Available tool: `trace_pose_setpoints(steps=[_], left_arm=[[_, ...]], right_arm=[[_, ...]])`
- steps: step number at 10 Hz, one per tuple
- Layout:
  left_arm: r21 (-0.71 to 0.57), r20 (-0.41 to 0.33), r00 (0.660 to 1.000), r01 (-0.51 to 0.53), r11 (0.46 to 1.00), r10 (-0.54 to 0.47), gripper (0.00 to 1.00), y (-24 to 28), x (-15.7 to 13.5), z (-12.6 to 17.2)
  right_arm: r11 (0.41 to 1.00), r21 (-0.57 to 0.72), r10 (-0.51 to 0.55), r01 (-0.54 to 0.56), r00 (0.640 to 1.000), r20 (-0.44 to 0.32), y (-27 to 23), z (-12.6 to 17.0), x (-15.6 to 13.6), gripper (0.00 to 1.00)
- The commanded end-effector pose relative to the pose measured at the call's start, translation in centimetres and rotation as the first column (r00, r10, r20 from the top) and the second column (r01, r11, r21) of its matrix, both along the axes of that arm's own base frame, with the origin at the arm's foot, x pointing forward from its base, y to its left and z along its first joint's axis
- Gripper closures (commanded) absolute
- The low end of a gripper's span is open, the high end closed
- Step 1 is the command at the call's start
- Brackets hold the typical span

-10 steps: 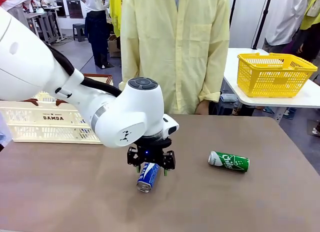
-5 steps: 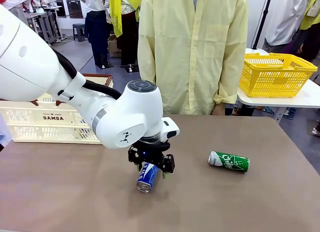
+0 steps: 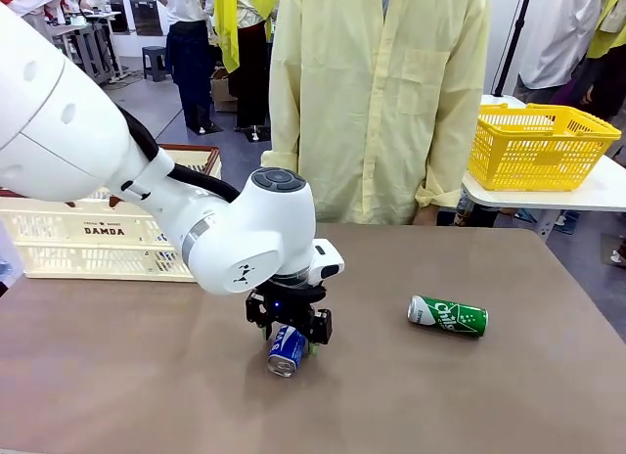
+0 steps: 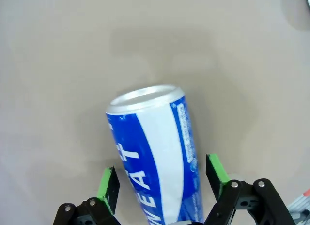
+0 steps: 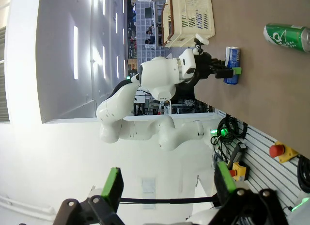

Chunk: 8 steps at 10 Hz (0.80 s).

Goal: Place the drinks into the Shopping basket.
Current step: Pick up one drink and place it into the Shopping basket.

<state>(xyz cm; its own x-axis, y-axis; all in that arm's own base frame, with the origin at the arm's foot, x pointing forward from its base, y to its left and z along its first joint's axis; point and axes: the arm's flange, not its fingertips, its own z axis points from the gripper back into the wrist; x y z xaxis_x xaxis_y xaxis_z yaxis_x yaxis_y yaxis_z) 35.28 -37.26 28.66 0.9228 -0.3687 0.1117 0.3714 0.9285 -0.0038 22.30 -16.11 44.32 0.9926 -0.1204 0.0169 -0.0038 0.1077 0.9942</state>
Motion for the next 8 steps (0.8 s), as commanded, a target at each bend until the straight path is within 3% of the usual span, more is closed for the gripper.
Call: trace_pose_setpoints(steps=[1,6,7,8], left_arm=[[0.038,0.058,0.998,-0.019,0.999,0.017,1.00,-0.9,0.5,-0.3],[0.013,0.086,0.996,-0.023,1.000,0.022,1.00,-0.7,0.4,-0.1],[-0.011,0.084,0.996,-0.025,1.000,0.026,1.00,-0.4,0.3,1.4],[-0.023,0.105,0.994,-0.011,1.000,0.014,1.00,0.8,0.0,5.0]], right_arm=[[1.000,0.009,-0.003,0.003,1.000,0.000,0.1,0.4,0.0,0.00],[1.000,0.009,-0.003,0.003,1.000,0.000,0.1,0.4,0.0,0.00],[1.000,0.009,-0.003,0.003,1.000,0.000,0.1,0.4,0.0,0.00],[1.000,0.009,-0.003,0.003,1.000,0.000,0.1,0.4,0.0,0.00]])
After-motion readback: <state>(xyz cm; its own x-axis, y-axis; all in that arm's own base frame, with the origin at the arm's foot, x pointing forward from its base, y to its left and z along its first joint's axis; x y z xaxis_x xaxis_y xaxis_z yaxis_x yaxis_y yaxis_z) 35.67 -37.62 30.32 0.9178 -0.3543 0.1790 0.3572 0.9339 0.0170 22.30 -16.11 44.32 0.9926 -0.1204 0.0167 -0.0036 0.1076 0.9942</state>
